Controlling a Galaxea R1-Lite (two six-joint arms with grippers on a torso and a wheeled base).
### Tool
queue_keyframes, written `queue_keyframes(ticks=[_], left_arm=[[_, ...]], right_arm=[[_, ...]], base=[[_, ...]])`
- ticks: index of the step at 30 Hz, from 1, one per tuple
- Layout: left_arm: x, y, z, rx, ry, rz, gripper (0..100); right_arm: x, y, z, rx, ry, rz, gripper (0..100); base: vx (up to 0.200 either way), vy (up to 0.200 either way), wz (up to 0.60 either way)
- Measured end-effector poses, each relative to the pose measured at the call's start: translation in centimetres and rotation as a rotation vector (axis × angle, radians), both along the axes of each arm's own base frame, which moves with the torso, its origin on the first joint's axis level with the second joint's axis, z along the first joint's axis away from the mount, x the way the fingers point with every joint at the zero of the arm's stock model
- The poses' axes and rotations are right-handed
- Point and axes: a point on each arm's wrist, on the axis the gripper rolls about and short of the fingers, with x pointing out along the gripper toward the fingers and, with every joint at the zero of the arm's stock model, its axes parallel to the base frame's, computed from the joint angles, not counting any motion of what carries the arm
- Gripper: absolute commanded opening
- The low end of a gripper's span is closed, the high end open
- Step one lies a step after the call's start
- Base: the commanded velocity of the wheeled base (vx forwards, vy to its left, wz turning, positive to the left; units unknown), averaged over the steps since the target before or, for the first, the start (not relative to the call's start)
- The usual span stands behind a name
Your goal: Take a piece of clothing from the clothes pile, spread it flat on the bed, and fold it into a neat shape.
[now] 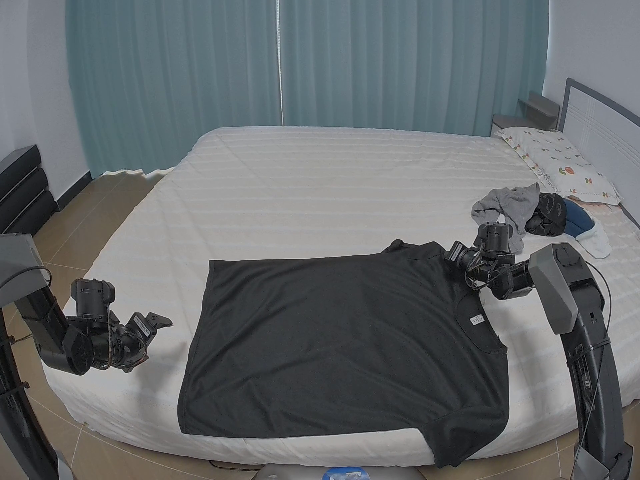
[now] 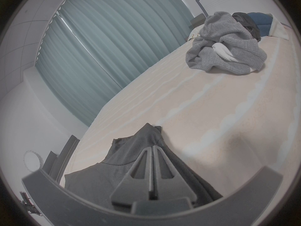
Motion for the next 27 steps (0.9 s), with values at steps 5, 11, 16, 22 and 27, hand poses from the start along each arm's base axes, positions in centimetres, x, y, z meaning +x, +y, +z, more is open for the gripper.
queue_keyframes(ticks=[5,11,16,22,27], left_arm=[[0.0,0.0,0.0,0.0,0.0,0.0,100],[0.0,0.0,0.0,0.0,0.001,-0.001,100],[0.0,-0.1,0.0,0.0,0.001,-0.002,100],[0.0,-0.2,0.0,-0.001,0.003,-0.004,100],[0.0,-0.4,0.0,-0.002,0.003,-0.01,100]], right_arm=[[-0.7,-0.4,0.3,-0.014,-0.003,0.006,0],[-3.0,-0.5,-0.7,-0.037,0.032,0.069,0],[-4.3,-0.7,-0.5,-0.043,0.041,0.111,100],[-3.7,-0.7,1.4,-0.044,-0.011,0.12,100],[-2.8,-0.5,1.3,-0.048,-0.003,0.111,100]], base=[[0.0,0.0,0.0],[0.0,0.0,0.0],[0.0,0.0,0.0],[0.0,0.0,0.0],[0.0,0.0,0.0]])
